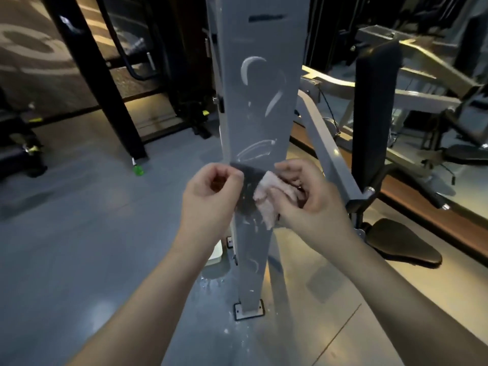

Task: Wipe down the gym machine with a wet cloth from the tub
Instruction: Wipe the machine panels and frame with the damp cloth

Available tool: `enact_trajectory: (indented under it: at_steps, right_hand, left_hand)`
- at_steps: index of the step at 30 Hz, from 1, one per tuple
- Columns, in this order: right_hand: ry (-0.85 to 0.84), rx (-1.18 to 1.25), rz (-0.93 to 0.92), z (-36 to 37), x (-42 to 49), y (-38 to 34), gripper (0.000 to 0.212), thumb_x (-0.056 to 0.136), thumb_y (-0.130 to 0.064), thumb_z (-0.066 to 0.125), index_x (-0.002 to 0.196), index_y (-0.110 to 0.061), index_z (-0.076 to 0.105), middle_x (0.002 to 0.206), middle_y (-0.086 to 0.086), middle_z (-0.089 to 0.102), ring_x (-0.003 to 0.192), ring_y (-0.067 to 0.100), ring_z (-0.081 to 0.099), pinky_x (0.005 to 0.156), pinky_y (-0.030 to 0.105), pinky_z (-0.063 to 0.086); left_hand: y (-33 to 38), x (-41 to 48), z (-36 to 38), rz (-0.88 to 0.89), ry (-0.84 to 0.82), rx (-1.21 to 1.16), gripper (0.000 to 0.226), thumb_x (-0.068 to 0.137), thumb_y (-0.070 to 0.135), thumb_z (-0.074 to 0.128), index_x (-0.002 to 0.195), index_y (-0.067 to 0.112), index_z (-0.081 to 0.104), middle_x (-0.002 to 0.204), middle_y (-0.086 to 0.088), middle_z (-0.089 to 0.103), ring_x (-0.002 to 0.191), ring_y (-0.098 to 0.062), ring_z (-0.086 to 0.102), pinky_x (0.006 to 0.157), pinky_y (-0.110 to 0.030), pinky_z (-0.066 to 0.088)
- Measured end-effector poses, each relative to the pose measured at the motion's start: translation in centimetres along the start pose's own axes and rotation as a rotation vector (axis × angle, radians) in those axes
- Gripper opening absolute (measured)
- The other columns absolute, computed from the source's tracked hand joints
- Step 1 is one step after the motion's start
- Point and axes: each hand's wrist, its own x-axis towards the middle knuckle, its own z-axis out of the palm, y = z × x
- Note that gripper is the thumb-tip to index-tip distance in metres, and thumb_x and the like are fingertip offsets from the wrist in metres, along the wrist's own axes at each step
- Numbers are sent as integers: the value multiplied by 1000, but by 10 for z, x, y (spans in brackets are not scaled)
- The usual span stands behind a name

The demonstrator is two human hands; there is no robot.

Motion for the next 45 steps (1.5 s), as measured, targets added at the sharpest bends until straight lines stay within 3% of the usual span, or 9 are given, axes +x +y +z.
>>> enact_trajectory:
  at_steps: [8,11,15,20,24,28,32,39,45]
  right_hand:
    - [-10,-64,-354,-58,53,-10,26,93,-11,66,114,-28,65,108,-17,60,107,7,62,87,23,52]
    - [-50,-33,-454,-76,68,-11,35,95,-11,66,127,-26,63,113,-20,58,113,1,59,91,12,46]
    - [-82,-18,-542,-89,92,-18,33,96,-14,68,125,-25,60,114,-12,59,112,-2,57,90,18,49]
    - [55,-83,-876,-91,111,-58,16,95,4,65,110,-1,69,108,5,54,88,-2,54,82,4,38]
    - [168,-314,-1004,-86,134,-72,21,103,-9,58,117,2,68,107,19,56,91,19,53,80,23,44]
    - [204,-526,-1022,-85,135,-58,35,104,-19,59,134,-2,63,113,20,58,98,35,53,73,42,50]
    - [204,-634,-1024,-88,133,-53,38,96,-4,67,133,-4,64,110,17,60,96,37,54,63,45,51]
    - [247,-688,-1045,-60,133,-70,22,95,4,63,116,1,69,105,13,61,91,30,51,78,29,40]
    - [179,-776,-1095,-53,125,-64,25,88,10,67,112,3,69,102,14,61,89,28,47,74,31,38]
  left_hand:
    - [51,24,23,299,277,64,12,100,28,62,105,18,65,98,2,69,87,-10,62,89,-43,54]
    - [61,26,36,302,362,83,9,99,34,61,98,25,64,93,6,69,85,-13,63,88,-51,56]
    - [74,27,44,270,393,135,8,98,35,60,92,31,63,93,2,70,88,-27,68,86,-57,58]
    - [94,31,35,240,346,195,12,106,31,55,98,25,62,90,4,69,78,-13,73,70,-31,58]
    - [113,38,31,292,313,157,17,108,25,50,103,14,61,90,-1,65,65,-1,65,58,-13,50]
    - [112,49,22,348,182,223,18,109,31,48,120,26,61,112,3,69,94,-7,68,71,-19,55]
    - [108,55,20,392,139,211,23,109,30,48,128,23,57,116,-4,66,97,-7,66,73,-15,53]
    - [93,64,8,410,23,166,31,105,39,51,133,24,54,126,3,65,118,-20,64,100,-51,55]
    - [81,66,-4,437,-88,201,51,100,33,55,149,27,45,140,-2,58,131,-28,54,110,-58,44]
